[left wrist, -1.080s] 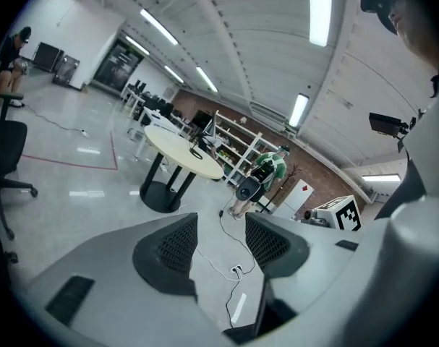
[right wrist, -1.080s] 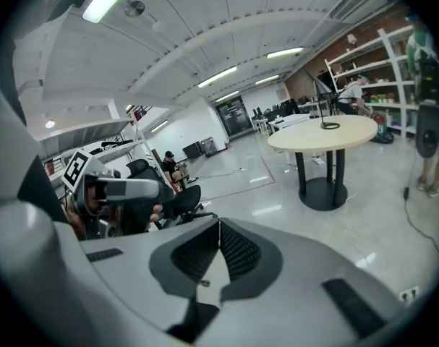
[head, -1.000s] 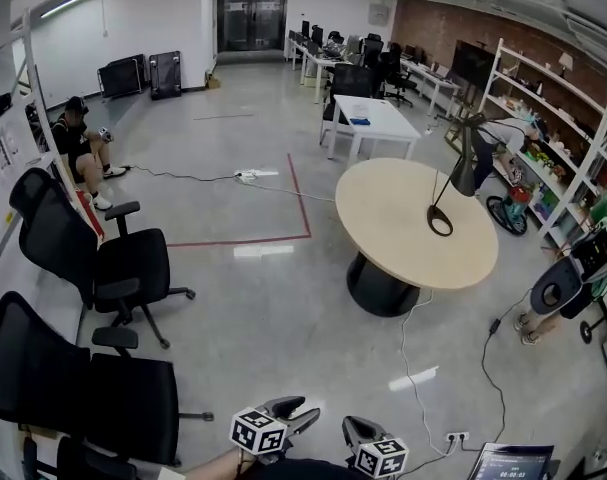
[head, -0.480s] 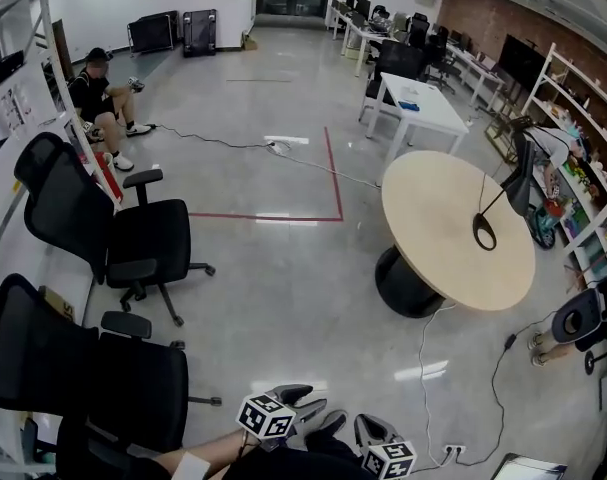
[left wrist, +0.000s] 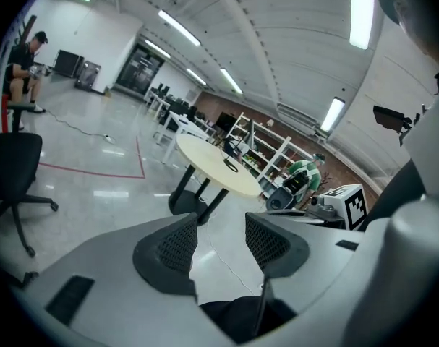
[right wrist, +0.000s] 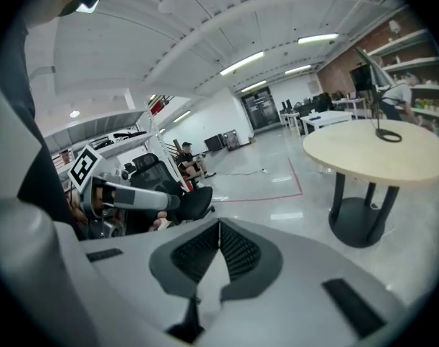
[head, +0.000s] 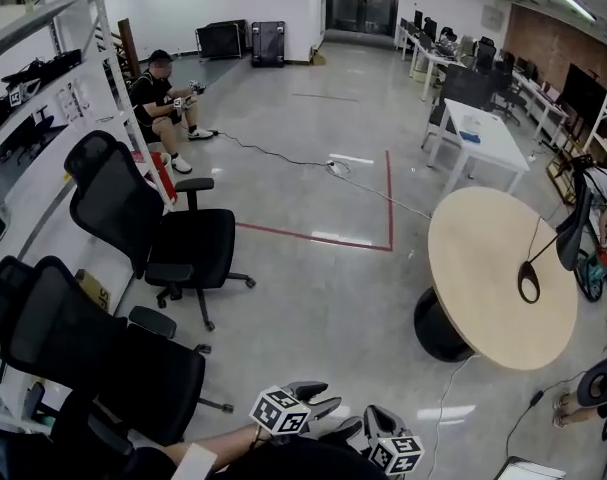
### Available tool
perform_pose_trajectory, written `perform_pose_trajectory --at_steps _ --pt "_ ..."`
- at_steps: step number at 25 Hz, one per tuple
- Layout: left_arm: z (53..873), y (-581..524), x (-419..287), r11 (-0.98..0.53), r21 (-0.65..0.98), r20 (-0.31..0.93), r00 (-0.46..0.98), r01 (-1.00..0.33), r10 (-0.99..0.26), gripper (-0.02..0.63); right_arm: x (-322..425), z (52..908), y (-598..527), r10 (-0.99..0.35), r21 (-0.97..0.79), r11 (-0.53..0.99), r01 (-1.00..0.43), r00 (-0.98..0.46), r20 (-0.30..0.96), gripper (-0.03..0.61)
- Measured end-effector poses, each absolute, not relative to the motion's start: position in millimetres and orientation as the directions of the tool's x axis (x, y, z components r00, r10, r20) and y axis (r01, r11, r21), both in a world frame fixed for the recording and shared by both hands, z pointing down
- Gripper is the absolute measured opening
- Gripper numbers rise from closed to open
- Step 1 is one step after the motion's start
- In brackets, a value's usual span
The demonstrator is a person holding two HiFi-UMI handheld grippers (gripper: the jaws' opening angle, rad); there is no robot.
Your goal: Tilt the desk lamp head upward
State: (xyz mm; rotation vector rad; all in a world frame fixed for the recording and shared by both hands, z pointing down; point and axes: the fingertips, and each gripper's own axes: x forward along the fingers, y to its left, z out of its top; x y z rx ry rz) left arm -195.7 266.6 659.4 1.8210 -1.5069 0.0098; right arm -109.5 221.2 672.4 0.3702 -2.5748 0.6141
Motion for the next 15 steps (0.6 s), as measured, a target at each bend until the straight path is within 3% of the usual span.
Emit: perform_pose_trajectory --at_steps 6,15 --pt "632 184 -186 0.015 0.489 0.45 0.237 -0.872 -0.861 0.215 -104 640 137 -0.154 -0.35 0.885 -0.306 -0.903 0.4 0.005" --pt "627 106 -148 -0.033 0.445 0.473 0.266 -0.895 -0.84 0.215 -66 646 56 -0.215 -0.395 0.837 -0.38 -0.891 0.401 0.005"
